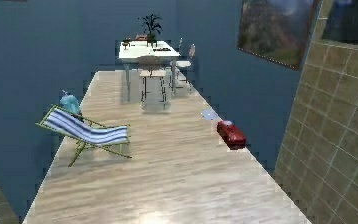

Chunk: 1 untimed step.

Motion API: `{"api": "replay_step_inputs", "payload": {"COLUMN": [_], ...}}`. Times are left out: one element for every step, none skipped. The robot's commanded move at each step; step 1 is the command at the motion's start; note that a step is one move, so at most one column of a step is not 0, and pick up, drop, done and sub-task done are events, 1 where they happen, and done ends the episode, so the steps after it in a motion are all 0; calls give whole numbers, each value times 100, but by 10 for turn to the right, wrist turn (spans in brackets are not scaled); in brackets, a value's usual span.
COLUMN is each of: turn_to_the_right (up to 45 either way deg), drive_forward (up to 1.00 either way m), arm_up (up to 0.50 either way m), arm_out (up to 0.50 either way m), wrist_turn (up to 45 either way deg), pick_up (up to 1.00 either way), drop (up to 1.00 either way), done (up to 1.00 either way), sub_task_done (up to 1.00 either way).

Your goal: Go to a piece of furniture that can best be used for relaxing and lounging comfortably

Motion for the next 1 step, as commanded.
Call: {"api": "replay_step_inputs", "payload": {"turn_to_the_right": [0], "drive_forward": [5], "arm_up": [0], "arm_out": [0], "wrist_turn": [0], "pick_up": [0], "drop": [0], "done": [0], "sub_task_done": [0]}}
